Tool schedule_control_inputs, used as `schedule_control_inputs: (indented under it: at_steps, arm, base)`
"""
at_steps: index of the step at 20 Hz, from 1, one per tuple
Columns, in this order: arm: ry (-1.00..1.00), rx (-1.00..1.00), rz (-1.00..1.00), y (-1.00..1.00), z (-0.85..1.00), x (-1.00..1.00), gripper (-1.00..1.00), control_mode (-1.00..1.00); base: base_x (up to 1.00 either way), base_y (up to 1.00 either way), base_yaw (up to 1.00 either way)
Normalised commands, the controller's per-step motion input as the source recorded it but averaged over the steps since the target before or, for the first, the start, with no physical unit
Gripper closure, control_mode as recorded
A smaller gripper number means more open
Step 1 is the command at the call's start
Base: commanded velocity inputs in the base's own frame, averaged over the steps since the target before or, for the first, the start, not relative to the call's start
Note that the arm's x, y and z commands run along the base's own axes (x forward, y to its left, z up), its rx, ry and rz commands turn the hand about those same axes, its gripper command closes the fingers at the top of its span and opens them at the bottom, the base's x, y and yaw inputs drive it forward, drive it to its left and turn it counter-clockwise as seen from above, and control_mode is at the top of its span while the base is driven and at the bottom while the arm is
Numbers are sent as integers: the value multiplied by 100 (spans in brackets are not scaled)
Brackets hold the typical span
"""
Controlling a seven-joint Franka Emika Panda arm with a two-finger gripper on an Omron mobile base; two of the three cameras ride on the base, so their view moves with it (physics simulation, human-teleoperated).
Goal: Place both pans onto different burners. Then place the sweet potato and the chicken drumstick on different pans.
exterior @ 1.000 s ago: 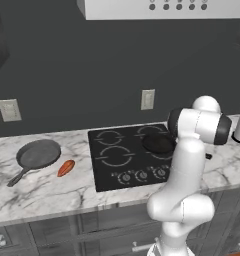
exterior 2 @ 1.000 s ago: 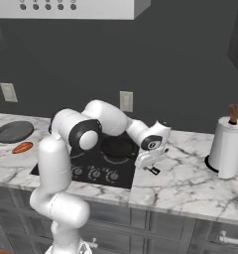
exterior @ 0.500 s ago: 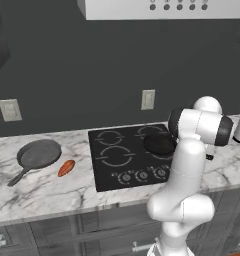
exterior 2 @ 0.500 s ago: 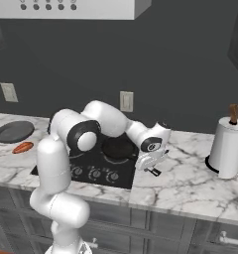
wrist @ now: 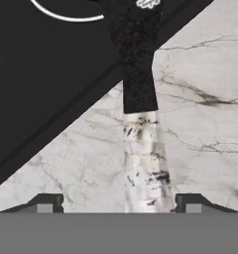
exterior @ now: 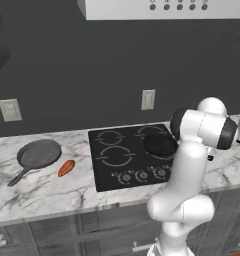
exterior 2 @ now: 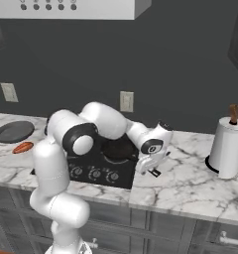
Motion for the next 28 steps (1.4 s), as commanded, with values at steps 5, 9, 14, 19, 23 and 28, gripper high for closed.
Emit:
schedule_control_inputs:
  at_steps: [5, 9, 14, 19, 23, 28]
  arm:
    - [-11, 0, 1, 0, 35, -43, -100, -100]
    - [-14, -2, 7, 14, 27, -55, -100, -100]
    - [-8, -3, 2, 18, 32, -45, -100, -100]
    - [2, 0, -28, 10, 41, -1, -100, -100]
    - [11, 4, -36, 5, 60, -6, -100, -100]
    - [21, 24, -42, 1, 52, -23, -100, -100]
  base:
    - [0, 0, 0]
    - [0, 0, 0]
    - [0, 0, 0]
    - [0, 0, 0]
    - [0, 0, 0]
    - [0, 0, 0]
